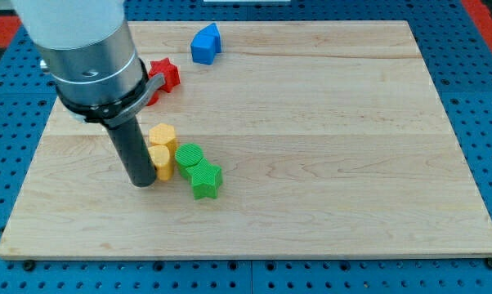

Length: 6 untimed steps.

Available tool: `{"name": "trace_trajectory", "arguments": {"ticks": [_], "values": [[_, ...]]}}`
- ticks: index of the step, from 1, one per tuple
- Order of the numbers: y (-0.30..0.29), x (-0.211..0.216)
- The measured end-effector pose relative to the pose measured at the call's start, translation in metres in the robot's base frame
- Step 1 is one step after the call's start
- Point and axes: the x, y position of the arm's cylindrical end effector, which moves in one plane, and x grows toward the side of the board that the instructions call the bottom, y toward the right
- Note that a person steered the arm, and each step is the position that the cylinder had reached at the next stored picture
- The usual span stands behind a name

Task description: Move the group of red blocks into the blue cube

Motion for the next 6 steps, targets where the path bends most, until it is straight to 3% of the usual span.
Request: {"name": "trace_trajectory", "arguments": {"ticks": [1,2,4,6], "values": [[-0.003,0.008],[-0.052,0.007],[-0.072,-0.099],[-0.038,-0.155]]}}
